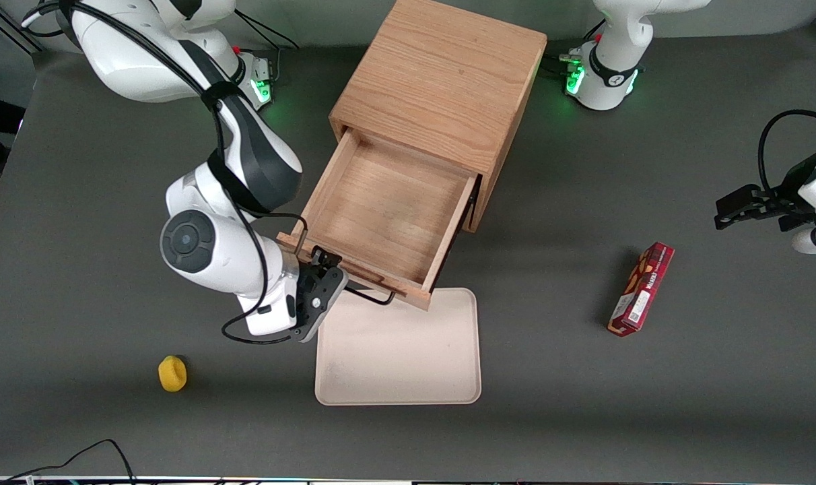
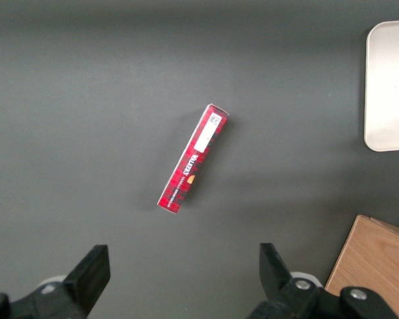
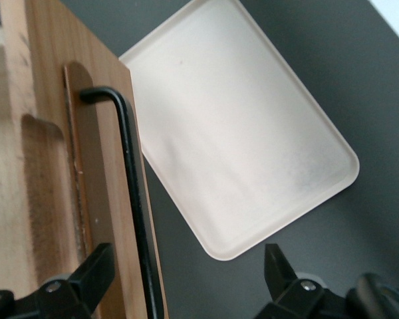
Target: Open upper drawer
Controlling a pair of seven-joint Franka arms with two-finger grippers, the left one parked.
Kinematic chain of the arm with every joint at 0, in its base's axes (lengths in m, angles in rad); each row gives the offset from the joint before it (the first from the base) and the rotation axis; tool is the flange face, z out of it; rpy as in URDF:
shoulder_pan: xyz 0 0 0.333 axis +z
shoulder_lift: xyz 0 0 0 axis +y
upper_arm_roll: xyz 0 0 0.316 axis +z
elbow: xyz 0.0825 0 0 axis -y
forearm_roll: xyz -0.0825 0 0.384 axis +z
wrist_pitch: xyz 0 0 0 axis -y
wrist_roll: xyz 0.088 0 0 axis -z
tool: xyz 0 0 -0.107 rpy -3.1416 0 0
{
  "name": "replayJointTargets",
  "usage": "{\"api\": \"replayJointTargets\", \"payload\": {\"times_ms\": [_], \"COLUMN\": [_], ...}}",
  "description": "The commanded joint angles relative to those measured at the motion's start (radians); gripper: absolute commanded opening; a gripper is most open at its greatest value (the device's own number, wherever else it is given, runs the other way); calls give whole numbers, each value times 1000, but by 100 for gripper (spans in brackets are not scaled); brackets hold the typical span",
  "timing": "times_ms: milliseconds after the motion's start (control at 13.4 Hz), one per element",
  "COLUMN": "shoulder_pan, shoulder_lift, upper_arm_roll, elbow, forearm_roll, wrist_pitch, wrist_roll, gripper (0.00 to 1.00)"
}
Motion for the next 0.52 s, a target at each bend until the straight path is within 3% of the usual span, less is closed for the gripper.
{"api": "replayJointTargets", "payload": {"times_ms": [0,149,372,447], "shoulder_pan": [-34,-68,-88,-88], "shoulder_lift": [-18,-99,-263,-302], "upper_arm_roll": [-8,-15,-119,-161], "elbow": [77,82,47,34], "forearm_roll": [82,125,99,58], "wrist_pitch": [-38,-113,-296,-371], "wrist_roll": [78,324,726,821], "gripper": [100,100,100,100]}}
